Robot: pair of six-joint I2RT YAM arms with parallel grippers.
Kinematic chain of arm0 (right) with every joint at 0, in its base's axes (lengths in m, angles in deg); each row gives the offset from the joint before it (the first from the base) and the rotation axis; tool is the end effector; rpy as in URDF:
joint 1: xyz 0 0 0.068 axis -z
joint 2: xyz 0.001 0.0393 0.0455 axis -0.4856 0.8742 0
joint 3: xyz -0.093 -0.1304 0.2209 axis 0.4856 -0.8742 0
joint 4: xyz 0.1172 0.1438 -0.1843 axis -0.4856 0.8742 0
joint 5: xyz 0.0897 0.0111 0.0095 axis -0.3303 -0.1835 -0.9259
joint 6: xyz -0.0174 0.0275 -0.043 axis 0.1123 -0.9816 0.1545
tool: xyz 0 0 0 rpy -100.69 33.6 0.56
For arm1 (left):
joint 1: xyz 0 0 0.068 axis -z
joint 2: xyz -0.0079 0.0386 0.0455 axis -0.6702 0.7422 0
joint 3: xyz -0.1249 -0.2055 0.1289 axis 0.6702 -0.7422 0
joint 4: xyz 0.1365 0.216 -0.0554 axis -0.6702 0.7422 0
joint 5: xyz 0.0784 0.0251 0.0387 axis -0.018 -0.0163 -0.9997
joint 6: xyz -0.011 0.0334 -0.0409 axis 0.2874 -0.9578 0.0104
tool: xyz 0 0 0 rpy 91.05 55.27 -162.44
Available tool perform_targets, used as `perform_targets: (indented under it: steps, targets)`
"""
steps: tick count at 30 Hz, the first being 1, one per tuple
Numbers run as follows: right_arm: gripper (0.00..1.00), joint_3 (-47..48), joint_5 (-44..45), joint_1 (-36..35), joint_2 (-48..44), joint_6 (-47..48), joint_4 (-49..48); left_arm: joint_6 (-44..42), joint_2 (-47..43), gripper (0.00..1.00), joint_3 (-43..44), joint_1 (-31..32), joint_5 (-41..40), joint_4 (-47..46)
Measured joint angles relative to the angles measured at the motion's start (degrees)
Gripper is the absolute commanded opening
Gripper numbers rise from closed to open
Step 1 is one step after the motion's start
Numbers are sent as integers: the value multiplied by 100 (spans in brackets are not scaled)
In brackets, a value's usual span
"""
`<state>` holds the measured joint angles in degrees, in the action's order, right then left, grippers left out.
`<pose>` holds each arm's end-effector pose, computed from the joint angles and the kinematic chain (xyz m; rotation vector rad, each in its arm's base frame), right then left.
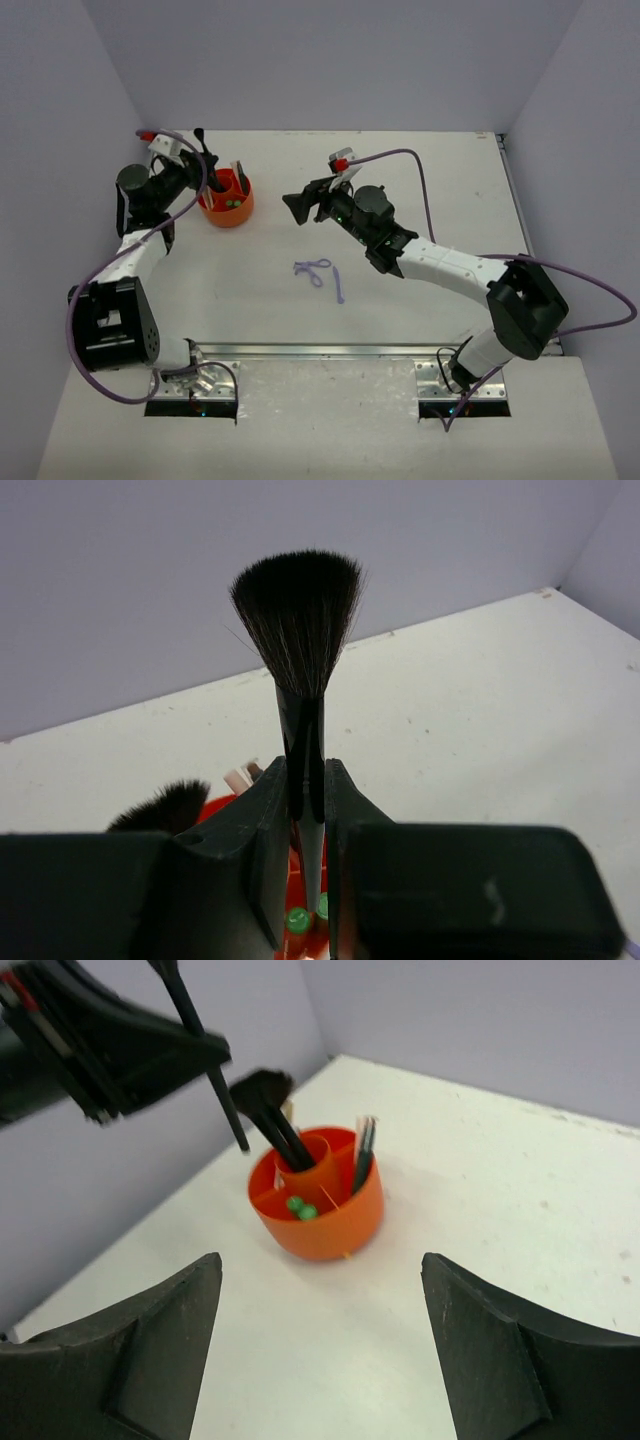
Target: Organize the makeup
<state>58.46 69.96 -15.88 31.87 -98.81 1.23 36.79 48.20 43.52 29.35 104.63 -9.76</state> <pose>0.2564 0.2522 0.2957 -0.2497 1.5624 0.8797 0.3019 0.0448 0.3024 0.3504 1.4938 -0.3940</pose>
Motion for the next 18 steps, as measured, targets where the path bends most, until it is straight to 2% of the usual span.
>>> perform_targets:
  steps: [6, 18]
  targets:
    - [80, -508, 244, -26, -50, 322, 526, 87, 1043, 0, 80, 2, -253, -1261]
    - [80, -1028, 640, -23, -342, 605, 650, -164, 1866, 0, 311, 100, -585, -1767]
